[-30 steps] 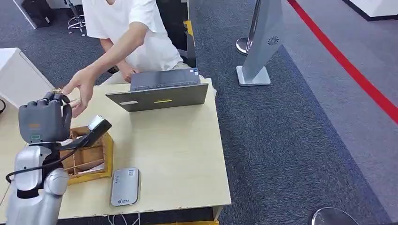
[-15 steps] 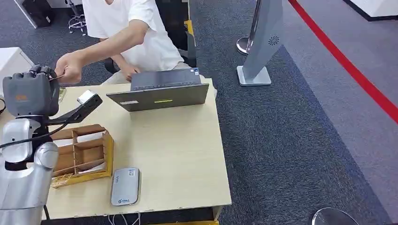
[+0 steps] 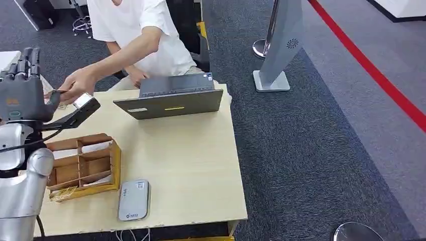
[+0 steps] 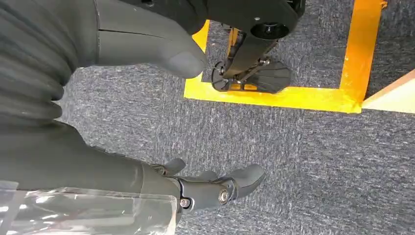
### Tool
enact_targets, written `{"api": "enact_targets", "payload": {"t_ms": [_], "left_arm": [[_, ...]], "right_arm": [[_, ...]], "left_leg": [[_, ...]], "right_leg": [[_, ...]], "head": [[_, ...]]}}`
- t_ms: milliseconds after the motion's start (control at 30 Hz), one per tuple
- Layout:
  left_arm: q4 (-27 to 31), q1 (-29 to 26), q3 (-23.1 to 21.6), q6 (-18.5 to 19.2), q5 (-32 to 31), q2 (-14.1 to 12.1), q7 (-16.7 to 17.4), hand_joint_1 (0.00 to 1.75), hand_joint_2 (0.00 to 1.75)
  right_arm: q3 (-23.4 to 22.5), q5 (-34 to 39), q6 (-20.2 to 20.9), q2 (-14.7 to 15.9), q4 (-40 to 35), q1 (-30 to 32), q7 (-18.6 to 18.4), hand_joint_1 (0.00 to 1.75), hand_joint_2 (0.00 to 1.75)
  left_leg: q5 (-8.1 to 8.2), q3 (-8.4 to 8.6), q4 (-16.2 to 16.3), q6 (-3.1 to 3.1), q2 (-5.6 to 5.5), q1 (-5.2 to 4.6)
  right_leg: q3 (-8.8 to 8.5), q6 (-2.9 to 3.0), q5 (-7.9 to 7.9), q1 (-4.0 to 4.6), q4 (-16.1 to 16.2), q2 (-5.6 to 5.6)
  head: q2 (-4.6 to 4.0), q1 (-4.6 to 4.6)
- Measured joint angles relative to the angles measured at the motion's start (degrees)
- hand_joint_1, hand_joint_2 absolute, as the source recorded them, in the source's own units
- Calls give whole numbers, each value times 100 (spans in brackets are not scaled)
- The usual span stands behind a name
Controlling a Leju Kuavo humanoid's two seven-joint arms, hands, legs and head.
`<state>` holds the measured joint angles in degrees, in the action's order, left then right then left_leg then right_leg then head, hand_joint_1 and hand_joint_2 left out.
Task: Pass the card to the sensor for recognition and then transmit it.
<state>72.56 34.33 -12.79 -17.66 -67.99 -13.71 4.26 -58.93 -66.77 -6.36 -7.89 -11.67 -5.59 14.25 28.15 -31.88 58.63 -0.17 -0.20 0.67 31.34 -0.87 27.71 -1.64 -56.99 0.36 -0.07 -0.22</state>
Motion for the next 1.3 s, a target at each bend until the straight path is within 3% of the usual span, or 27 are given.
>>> {"api": "enact_targets", "payload": {"t_ms": [267,500,733,833,933,1067,1133,1233,1300], "left_arm": [[-184,-321,427,-214,374,-579,-74,0,175],[-446,-1017,1420,-540,1210,-1159,-644,0,175],[-584,-1410,1956,-551,1333,-1366,-756,0,175],[-636,-1676,2272,-538,1771,-1479,-806,0,175],[-842,-2086,2790,-551,2412,-1622,-1190,0,175],[-1719,-2629,3931,-330,3467,-1617,-2110,0,175],[-2347,-2800,4497,-240,3576,-1567,-2473,0,175],[-3214,-3035,5266,-208,3650,-1413,-2787,0,175],[-3797,-3165,5694,-212,3724,-1241,-2815,0,175]], "right_arm": [[0,11,-20,0,-2,11,-26,0,175],[-2,70,-74,2,-2,34,-55,0,175],[-2,81,-79,11,-2,43,-52,0,175],[-2,87,-94,13,-2,54,-98,0,175],[-7,105,-112,31,-2,96,-118,0,175],[-37,122,-146,77,-2,140,-186,0,175],[-48,100,-164,101,-2,162,-271,0,175],[-52,72,-184,127,-2,174,-389,0,175],[-52,52,-184,142,-2,176,-417,0,175]], "left_leg": [[2,-5,-3,-2,19,1],[3,-6,-5,-3,27,3],[2,-14,-5,-2,12,2],[4,-9,-5,-1,32,1],[12,-7,-7,-2,44,2],[25,-4,-11,-10,49,5],[26,-4,-11,-9,45,4],[27,-8,-12,-7,42,4],[30,-7,-12,-3,42,-1]], "right_leg": [[7,-1,1,0,-2,18],[16,2,4,1,-1,29],[10,1,4,0,0,11],[12,1,3,0,-1,32],[16,2,5,0,-2,47],[19,12,19,3,-1,49],[18,10,22,2,0,45],[17,10,23,2,3,42],[16,7,25,-1,7,41]], "head": [[0,0],[0,-2],[0,2],[0,2],[0,-2],[0,-4],[0,-2],[0,4],[0,2]]}}
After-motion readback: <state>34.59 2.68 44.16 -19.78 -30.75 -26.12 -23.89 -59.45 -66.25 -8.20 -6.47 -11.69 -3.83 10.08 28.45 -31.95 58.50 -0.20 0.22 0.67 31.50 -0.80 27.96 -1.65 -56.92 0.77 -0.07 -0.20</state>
